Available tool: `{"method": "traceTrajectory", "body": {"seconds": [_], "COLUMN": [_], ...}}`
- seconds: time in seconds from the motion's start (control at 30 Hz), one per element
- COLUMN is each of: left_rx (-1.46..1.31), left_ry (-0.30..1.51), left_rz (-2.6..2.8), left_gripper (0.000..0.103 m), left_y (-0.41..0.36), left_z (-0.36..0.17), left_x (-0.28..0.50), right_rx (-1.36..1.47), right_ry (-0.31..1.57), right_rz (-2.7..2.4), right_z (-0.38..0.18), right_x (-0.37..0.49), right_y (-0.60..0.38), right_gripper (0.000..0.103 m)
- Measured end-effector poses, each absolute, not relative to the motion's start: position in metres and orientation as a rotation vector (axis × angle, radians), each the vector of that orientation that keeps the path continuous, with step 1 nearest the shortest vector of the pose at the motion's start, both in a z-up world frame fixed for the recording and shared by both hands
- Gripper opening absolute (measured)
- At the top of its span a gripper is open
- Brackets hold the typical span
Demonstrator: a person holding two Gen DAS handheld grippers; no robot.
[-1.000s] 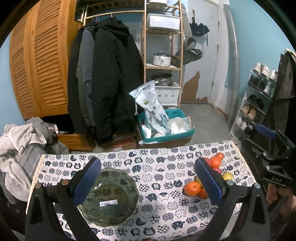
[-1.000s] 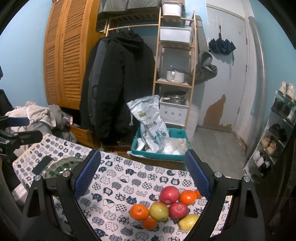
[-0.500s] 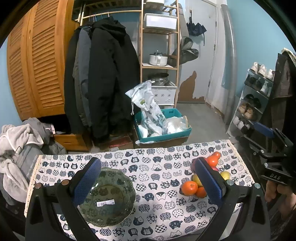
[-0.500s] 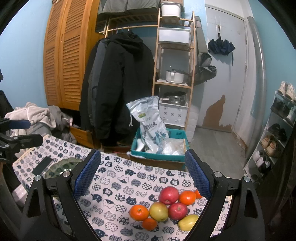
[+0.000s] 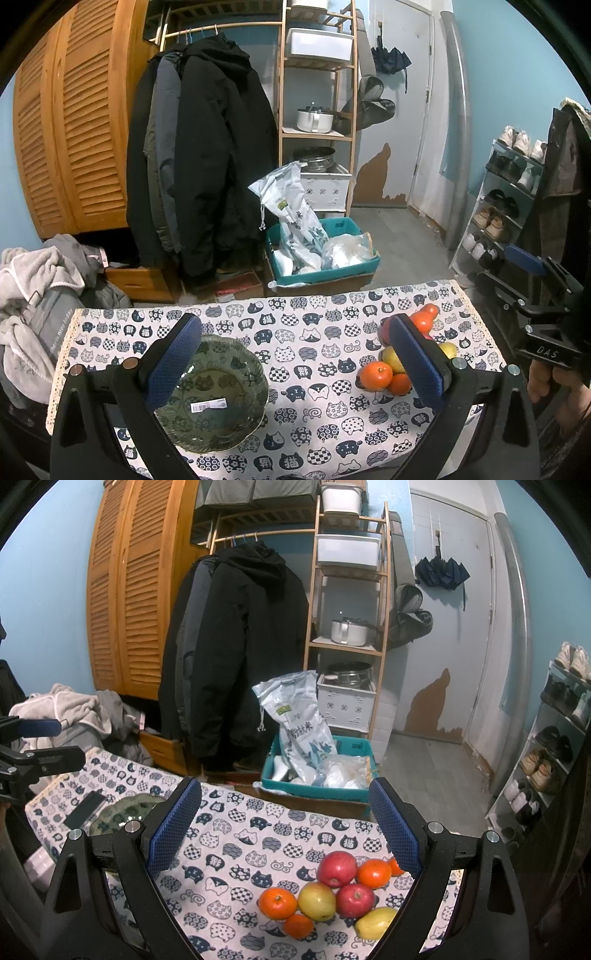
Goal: Organize fruits
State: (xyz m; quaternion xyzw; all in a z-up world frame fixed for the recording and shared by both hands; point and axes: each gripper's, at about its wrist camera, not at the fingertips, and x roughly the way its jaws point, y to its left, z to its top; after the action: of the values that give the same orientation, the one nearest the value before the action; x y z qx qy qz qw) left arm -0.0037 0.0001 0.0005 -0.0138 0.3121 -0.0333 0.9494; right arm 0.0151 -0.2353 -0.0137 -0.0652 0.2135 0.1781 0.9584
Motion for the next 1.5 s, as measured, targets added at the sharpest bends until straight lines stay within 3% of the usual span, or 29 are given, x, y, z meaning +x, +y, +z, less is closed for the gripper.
{"method": "traceTrajectory", "body": {"seconds": [0.97,1.5], "left_rx": [-0.027,-0.022], "left_ry": [0.645,0.806], "left_rz": [-0.115,-0.199], "left_gripper": [0.102,0.102], "left_y": [-0.012,-0.051], "left_z": [-0.009,-0.066], "left_x": [0.007,0.047], "right_rx": [-0.113,-0.101], "right_ry": [0.444,0.572], "right_rz": [0.314,0.174], "right_z": [-0.013,-0.054], "right_x": [0.02,0.043], "right_y": [-0.253,-0.302], "right_gripper": [0.09,0.09]}}
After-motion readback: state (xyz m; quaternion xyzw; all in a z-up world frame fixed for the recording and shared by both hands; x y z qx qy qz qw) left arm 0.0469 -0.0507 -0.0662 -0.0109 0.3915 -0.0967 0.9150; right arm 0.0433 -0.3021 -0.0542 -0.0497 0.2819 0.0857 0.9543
